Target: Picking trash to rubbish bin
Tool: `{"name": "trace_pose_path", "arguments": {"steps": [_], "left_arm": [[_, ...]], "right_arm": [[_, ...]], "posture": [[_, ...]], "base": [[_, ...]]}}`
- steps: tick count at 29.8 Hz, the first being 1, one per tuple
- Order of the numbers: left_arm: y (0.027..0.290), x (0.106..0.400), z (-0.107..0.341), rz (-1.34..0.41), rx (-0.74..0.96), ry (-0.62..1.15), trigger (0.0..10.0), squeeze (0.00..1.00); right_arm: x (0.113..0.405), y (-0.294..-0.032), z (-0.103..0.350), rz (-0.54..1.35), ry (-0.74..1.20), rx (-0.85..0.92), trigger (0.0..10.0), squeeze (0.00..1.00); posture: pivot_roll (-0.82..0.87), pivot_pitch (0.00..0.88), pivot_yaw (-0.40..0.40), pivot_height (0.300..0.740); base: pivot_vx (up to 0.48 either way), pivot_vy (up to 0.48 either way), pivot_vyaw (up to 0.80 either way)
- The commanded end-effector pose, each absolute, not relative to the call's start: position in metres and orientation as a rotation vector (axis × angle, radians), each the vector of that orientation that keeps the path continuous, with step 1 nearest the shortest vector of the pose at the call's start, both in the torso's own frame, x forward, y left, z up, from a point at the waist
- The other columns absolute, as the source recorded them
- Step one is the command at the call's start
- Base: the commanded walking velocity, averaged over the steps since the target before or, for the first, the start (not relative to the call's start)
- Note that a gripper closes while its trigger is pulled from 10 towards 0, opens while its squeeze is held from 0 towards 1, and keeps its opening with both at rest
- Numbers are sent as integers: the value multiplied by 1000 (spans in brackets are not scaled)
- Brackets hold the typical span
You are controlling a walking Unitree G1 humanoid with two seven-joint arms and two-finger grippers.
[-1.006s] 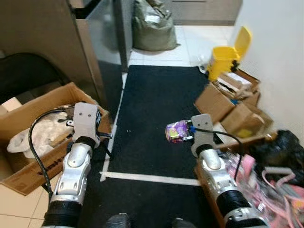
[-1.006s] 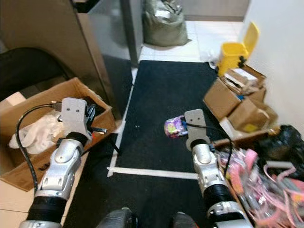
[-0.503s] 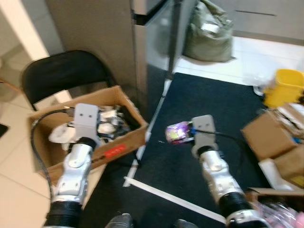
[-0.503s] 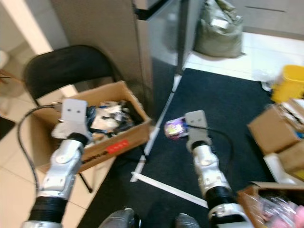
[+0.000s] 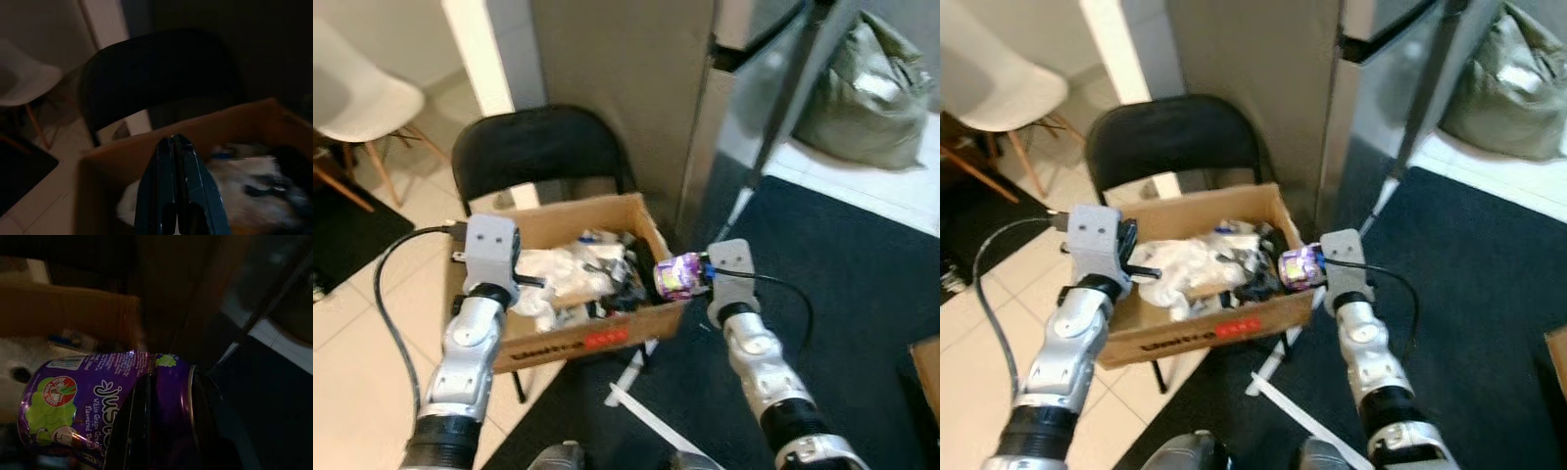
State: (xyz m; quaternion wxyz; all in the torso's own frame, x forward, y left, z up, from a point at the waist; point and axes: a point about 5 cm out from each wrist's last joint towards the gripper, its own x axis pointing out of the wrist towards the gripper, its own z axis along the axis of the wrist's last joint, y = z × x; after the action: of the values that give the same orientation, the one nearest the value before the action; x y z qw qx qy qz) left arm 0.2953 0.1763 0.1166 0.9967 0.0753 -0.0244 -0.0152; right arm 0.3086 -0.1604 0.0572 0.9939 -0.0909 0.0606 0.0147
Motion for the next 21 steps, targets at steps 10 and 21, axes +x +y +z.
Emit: {"name": "trace_pose_path", "arguments": {"steps": [10,21], "left_arm": [[178,294,115,-23,156,-36,10000,0],[159,290,109,-308,292,-6,10000,0]], "right_arm": [[309,-154,59,49,116,-181,10000,0],[312,-153,61,62,112,-139,10000,0]], "posture": [[84,47,18,740],[91,37,6,740]], "base": [[324,0,706],[85,0,0]]}}
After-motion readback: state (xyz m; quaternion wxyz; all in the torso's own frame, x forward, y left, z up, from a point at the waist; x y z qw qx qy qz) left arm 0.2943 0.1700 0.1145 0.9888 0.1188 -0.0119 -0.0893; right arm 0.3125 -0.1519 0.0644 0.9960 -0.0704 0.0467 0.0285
